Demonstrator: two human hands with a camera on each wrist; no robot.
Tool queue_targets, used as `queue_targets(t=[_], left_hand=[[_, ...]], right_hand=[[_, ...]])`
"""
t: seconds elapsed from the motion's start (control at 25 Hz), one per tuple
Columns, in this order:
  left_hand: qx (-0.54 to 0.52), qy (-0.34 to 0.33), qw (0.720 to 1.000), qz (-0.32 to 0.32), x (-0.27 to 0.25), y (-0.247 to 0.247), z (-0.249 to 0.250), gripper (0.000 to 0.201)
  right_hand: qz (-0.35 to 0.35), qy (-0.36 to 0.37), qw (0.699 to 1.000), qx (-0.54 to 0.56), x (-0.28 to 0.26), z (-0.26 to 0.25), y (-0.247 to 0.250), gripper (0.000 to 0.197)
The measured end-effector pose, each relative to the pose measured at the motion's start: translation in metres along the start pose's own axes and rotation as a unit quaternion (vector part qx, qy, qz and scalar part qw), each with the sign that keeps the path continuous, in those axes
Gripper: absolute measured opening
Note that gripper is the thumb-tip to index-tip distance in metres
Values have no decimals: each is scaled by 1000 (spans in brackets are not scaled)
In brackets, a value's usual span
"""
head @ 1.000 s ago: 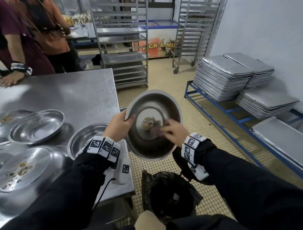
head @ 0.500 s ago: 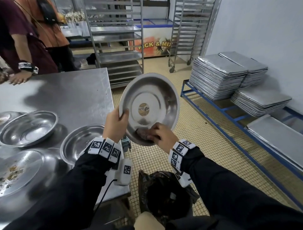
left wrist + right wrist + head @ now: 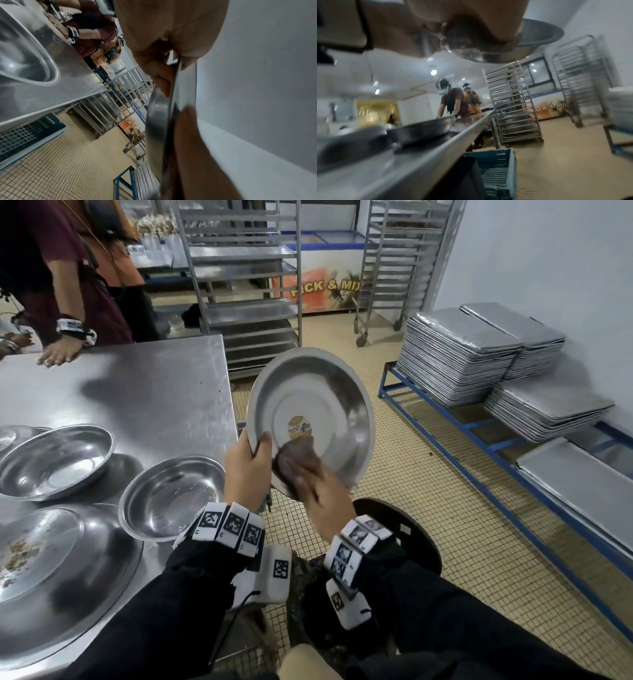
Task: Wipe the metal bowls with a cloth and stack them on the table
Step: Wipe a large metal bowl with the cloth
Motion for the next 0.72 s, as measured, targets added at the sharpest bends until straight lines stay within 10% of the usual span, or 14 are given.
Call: queue_targets(t=[0.28, 0.48, 0.72], left_hand=[[-15, 2, 1000, 4, -2, 5, 3, 26], [-26, -3, 999, 25, -4, -2, 10, 26], [-33, 39, 999, 10, -8, 0, 3, 25]], right_hand=[[-84, 24, 967, -240, 4, 54, 26, 84], [-93, 27, 988, -119, -13, 15, 2, 72], [-96, -85, 946, -297, 12, 63, 40, 59]])
Point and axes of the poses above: each hand's wrist, its own x-axis towards the middle knuckle, its own y-axis out of the back of the hand, z = x × y, the point moved 2 cm from there along x, towards the middle knuckle, and after that the axes turned 4 degrees about -x, right-handed, at the moved point
